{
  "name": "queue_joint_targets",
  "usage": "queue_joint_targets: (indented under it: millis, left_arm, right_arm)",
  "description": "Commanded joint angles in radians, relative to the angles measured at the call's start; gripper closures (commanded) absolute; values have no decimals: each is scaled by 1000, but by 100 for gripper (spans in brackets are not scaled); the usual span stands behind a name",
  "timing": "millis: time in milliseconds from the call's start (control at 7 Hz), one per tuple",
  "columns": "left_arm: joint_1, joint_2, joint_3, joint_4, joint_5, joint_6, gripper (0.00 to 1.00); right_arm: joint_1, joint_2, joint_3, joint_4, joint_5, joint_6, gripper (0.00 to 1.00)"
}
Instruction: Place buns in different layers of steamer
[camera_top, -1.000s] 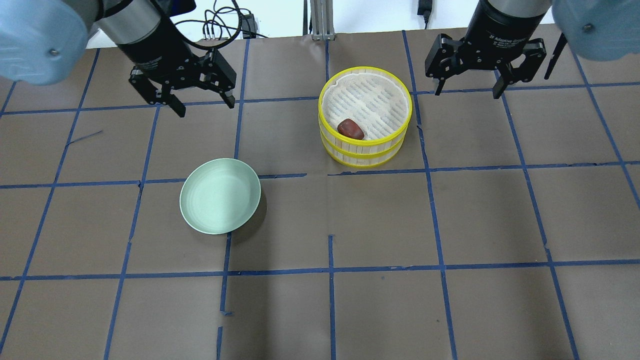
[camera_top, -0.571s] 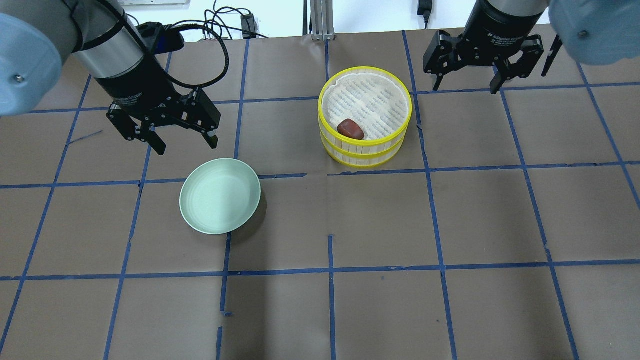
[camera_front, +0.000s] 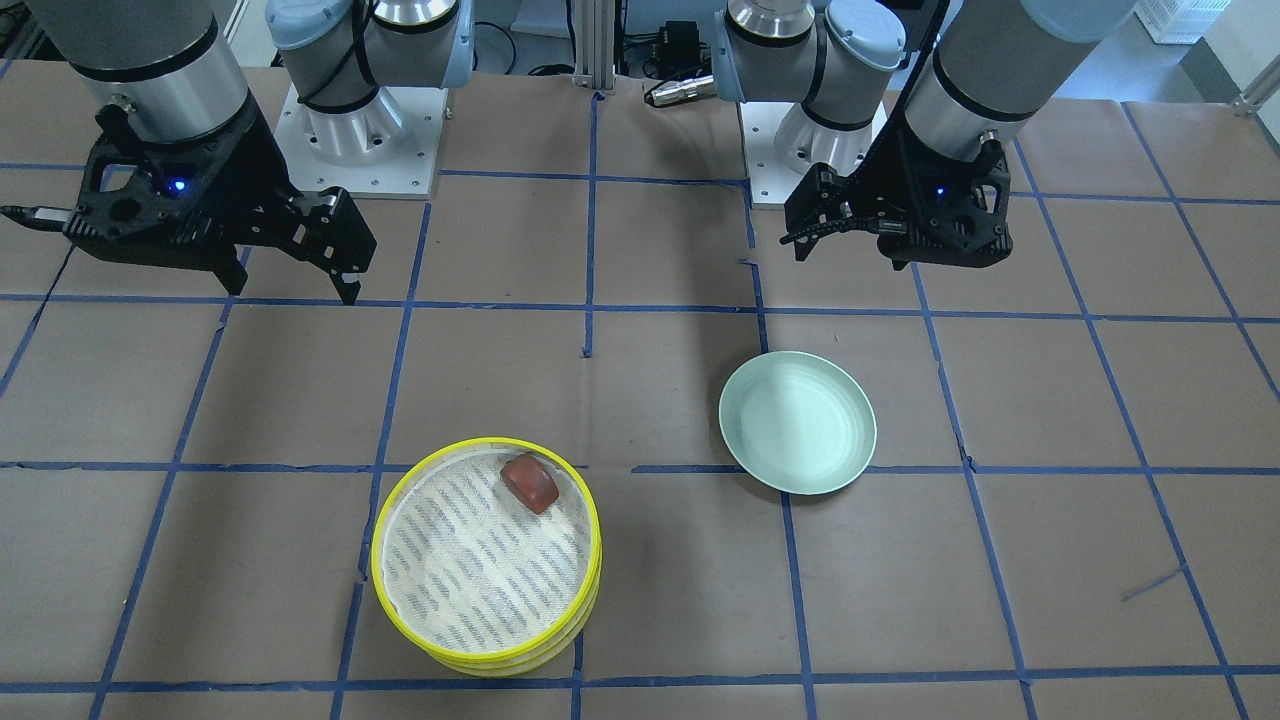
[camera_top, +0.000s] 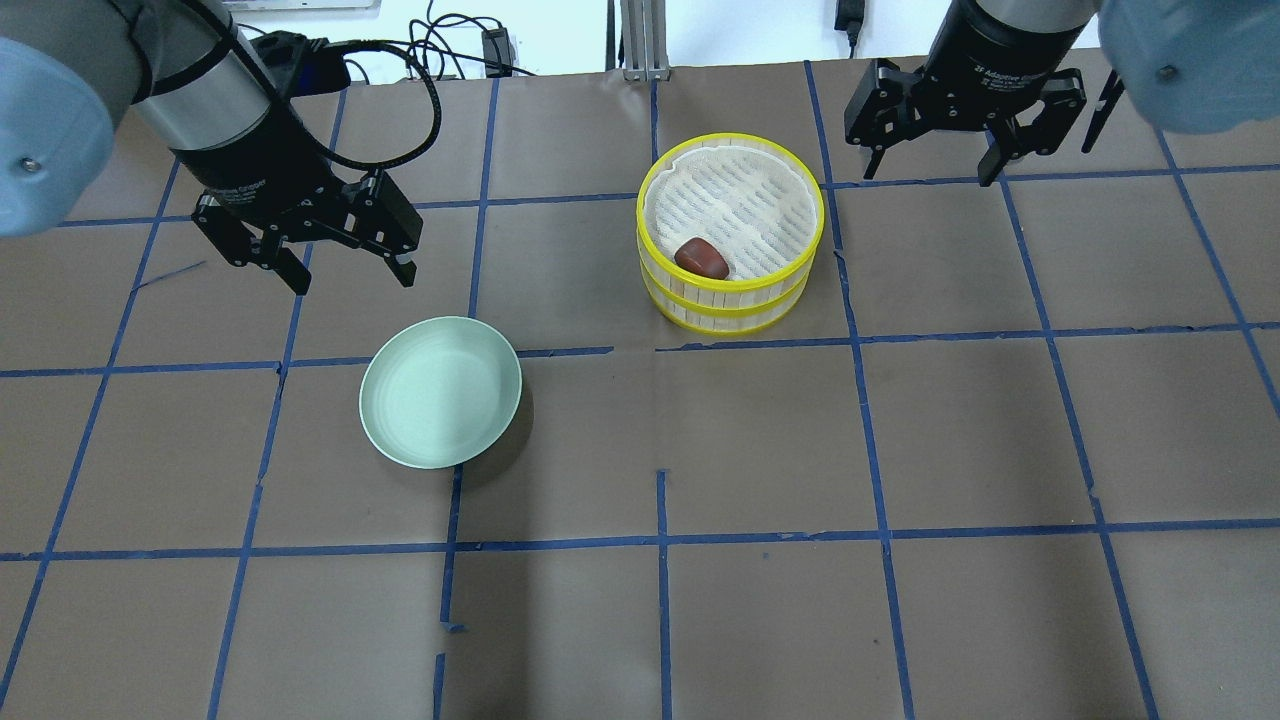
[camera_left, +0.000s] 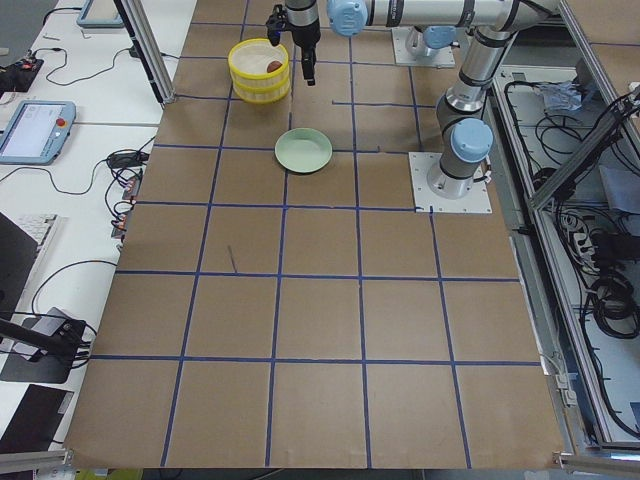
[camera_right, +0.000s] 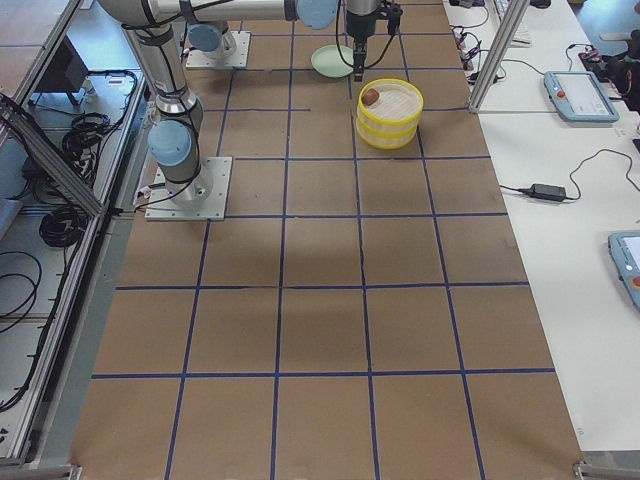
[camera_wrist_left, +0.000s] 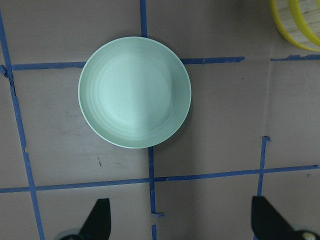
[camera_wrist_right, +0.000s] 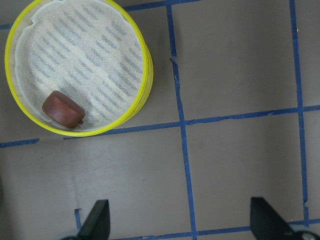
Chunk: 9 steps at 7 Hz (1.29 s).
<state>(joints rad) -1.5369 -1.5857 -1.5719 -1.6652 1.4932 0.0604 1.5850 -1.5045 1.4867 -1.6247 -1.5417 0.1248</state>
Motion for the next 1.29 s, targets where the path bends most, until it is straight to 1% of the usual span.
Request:
queue_joint_targets:
  millis: [0,143,286,429,1143]
  left_arm:
    - [4,-3,-13,30,9,1,0]
    - [0,-2,-19,35,10,-7,0]
    - [-2,12,-19,35,47,-8,0]
    - [3,18,-19,50,141,-2,0]
    - [6,21,-19,50,142,-16,0]
  right_arm:
    - [3,-5,-2,-7,0,-1,0]
    - [3,3,-2,-9,-2,-4,0]
    - [4,4,0,-29,-2,-4,0]
    - [7,3,1,-37,-2,-2,0]
    - [10,6,3,-40,-3,-5,0]
